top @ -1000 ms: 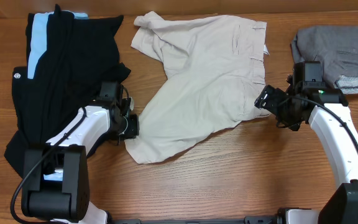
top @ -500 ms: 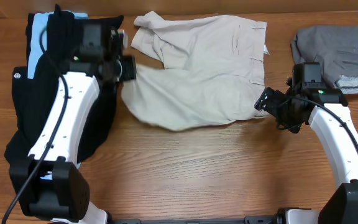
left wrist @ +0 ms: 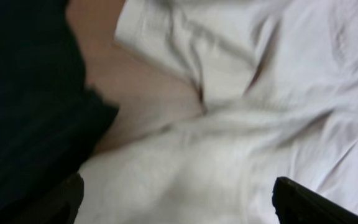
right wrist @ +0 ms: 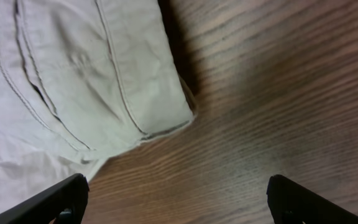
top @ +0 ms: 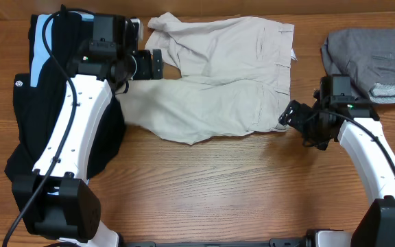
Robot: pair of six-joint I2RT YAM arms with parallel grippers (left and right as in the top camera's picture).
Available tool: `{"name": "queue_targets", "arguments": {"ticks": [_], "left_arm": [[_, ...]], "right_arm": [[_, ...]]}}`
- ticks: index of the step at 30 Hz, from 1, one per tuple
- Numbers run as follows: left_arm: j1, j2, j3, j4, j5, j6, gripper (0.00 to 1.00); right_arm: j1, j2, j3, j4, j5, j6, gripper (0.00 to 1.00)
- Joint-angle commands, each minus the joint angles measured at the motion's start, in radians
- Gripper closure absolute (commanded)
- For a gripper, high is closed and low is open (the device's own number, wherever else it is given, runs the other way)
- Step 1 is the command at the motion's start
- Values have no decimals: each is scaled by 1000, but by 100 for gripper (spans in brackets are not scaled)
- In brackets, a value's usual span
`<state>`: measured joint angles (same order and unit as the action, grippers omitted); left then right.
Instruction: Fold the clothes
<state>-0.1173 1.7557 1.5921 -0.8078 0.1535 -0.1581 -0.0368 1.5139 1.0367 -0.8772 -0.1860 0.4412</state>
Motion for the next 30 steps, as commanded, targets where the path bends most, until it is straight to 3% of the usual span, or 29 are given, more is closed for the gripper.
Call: {"name": "queue_targets", "arguments": {"ticks": [1,6,11,14,18,23,30], "left_arm": [[37,11,4,-119,-23,9,0],[66,11,-18,-421,-23,2,0],[29,11,-114,-522,5,4,4],[0,11,-228,-446,4,-1,5],[-14,11,-427,-222,18,-23,9],[-14,11,-571,-61,61,-30,28],[-14,11,-634,93,-27,-38,24]], "right_arm": [[2,2,-5,-3,-18,4,5],[2,2,-5,-9,-18,0,4],[2,2,-5,-6,-18,0,4],[2,2,-5,-2,-18,-3,4],[2,2,-5,6,-18,-3,4],[2,2,-5,5,-18,-3,4],[3,2,-5,14,-18,-3,4]]}}
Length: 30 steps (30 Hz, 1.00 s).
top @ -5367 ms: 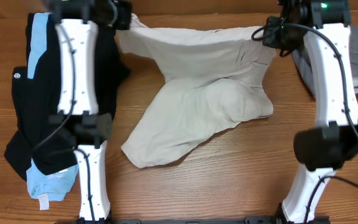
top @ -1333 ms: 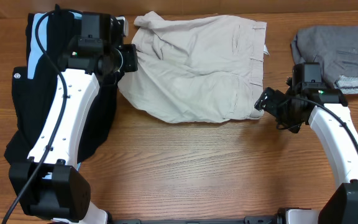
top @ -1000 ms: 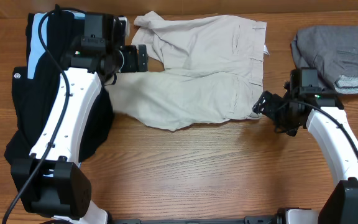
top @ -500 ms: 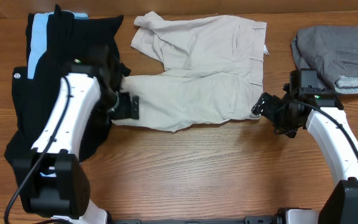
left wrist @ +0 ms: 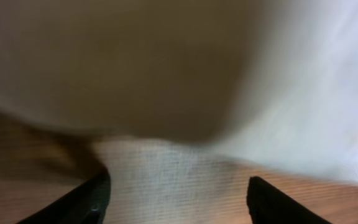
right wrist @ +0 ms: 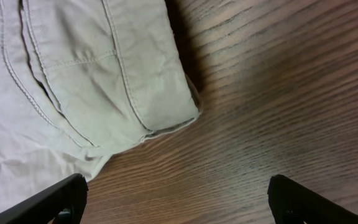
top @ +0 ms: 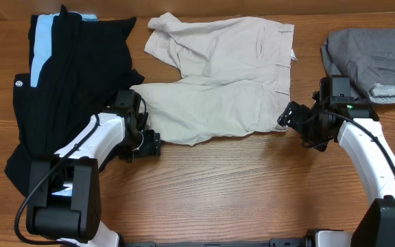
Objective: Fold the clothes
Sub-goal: 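Grasp the shorts' left and right leg hems with both grippers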
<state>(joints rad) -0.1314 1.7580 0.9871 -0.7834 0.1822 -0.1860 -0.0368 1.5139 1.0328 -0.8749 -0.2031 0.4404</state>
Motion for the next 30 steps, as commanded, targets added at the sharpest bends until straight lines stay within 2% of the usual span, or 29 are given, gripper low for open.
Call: {"name": "queue_targets", "arguments": {"ticks": [1,4,9,15,20,30], "left_arm": [[0,9,-28,99,-83,-10,22],[0,9,-12,174,-122,-20,17],[0,9,50,256,-124,-19,16],[-2,9,124,276,-121,24,16],[-3,17,123,316,-107,33,14],[-7,99,123,293,-103,32,14]], "right_arm": [[3,2,-2,14,-1,-2,4],[3,2,-2,14,-1,-2,4],[3,2,-2,27,-1,-2,4],[3,2,-2,42,-1,-2,4],[3,2,-2,50,-1,-2,4],[3,2,-2,51,-1,-2,4]]}}
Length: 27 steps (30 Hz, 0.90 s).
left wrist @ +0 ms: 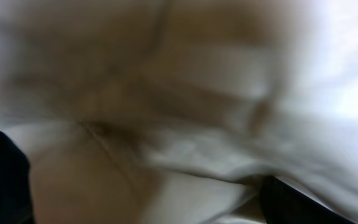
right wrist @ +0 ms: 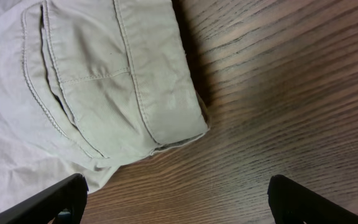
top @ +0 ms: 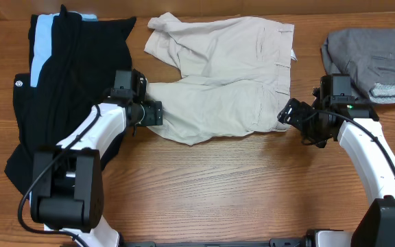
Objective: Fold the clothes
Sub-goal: 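Grasp the shorts' left and right leg hems with both grippers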
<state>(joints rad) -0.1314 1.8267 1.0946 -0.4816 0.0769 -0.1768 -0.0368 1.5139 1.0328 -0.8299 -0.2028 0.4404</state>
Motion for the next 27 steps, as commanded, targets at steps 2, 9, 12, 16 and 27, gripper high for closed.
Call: {"name": "queue_targets", "arguments": {"ticks": [2,9,12,16,27], "left_arm": [[-7,31,15,-16,2,23,16],[-5,20,80,-128,2,19,96],[-5,20,171,-249,1,20,96],[-5,20,327,-446,1,20,96],[-5,20,674,-909,-7,76,96]], "right_arm": [[3,2,-2,7,-1,-2,4],[3,2,-2,14,-1,-1,6],[3,2,-2,14,-2,-1,6],[4,2,-2,14,-2,2,7],[58,137,-2,106,-1,-2,9]]}}
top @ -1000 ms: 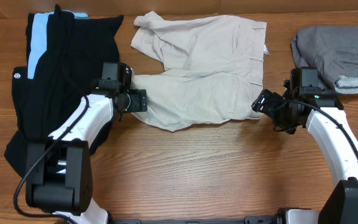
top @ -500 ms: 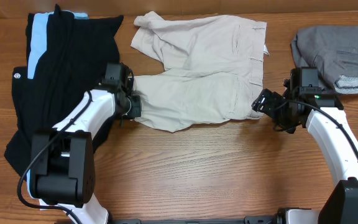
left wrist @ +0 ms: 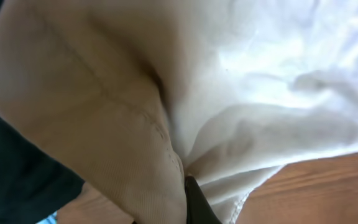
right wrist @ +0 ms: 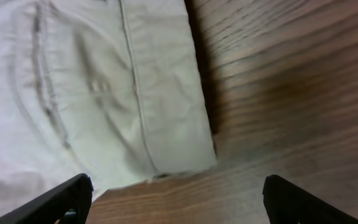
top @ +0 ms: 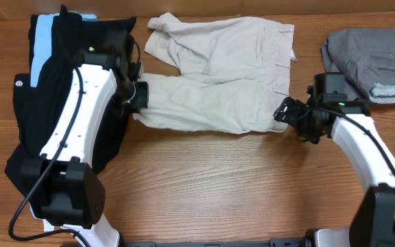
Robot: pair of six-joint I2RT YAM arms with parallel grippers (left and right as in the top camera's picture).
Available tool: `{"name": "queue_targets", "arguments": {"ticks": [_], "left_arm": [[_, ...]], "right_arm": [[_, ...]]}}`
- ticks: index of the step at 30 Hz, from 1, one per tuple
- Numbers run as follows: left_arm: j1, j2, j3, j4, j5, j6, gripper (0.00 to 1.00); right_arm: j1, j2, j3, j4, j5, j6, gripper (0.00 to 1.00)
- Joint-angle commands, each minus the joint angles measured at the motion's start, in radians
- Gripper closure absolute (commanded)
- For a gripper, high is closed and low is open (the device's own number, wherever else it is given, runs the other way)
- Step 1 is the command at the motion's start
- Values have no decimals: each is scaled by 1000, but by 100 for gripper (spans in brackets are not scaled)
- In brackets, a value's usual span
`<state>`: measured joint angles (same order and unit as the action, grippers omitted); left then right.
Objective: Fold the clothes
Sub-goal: 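Grasp the shorts' left and right leg hems with both grippers, then lift the shorts with both grippers and stretch them apart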
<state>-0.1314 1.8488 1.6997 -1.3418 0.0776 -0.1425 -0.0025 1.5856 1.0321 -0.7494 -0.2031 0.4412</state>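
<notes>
Beige shorts [top: 218, 75] lie spread across the table's back middle, waistband to the right and legs to the left. My left gripper [top: 140, 96] is at the near leg's hem, shut on the shorts. In the left wrist view the beige cloth [left wrist: 123, 124] bunches around one dark finger [left wrist: 195, 204]. My right gripper [top: 291, 114] hovers open beside the near waistband corner [right wrist: 166, 124]. Its two fingertips [right wrist: 61, 198] stand wide apart over bare wood, nothing between them.
A black garment with a light blue panel [top: 53, 103] lies at the left, under and beside my left arm. A folded grey garment [top: 372, 58] sits at the back right. Bare wooden table [top: 225, 192] stretches along the front.
My left gripper has shifted back and to the left with the near leg's hem. The leg's sagging lower edge is now drawn out straighter. My right gripper sits slightly closer to the waistband corner.
My left gripper first hovered at the back, over the gap between the two legs. Then it was low at the near leg's front edge, then at that leg's left hem. Now it holds the hem, drawn leftward. My right gripper stayed open by the waistband corner throughout.
</notes>
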Motion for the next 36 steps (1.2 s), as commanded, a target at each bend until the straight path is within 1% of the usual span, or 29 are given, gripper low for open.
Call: {"name": "queue_targets", "arguments": {"ticks": [1,3,7,9,11,14,15,16,17,18,19,22,25,30,36], "left_arm": [[-5,-2,79,-61,-10,43,96],[-5,-2,84,-64,-10,43,96],[-5,-2,84,-56,-10,42,96],[-5,-2,84,-53,-10,42,96],[-5,-2,84,-48,-10,42,96],[-5,-2,84,-41,-10,42,96],[-5,-2,84,-40,-10,42,96],[-5,-2,84,-40,-10,42,96],[-5,-2,84,-39,-10,42,96],[-5,-2,84,-37,-10,42,96],[-5,-2,84,-34,-10,43,96],[7,-2,111,-42,-10,61,96],[37,-2,203,-87,-5,61,96],[82,-2,437,-181,-3,61,96],[88,-5,764,-247,-6,61,96]], "right_arm": [[30,85,-1,31,-1,-2,9],[46,140,-1,34,-6,2,9],[61,186,-1,38,-27,2,9],[68,193,-1,48,-26,5,11],[69,193,-1,68,-28,6,16],[69,193,-1,91,-35,32,28],[69,193,-1,92,-35,39,34],[69,193,-1,91,-35,39,43],[69,193,-1,87,-35,39,59],[69,192,0,80,-39,39,83],[61,187,7,62,-53,39,96],[5,145,71,-53,-92,17,96],[-89,71,201,-237,-111,-63,96],[-221,-25,498,-534,-114,-162,96],[-269,-76,820,-748,-108,-210,96]]}}
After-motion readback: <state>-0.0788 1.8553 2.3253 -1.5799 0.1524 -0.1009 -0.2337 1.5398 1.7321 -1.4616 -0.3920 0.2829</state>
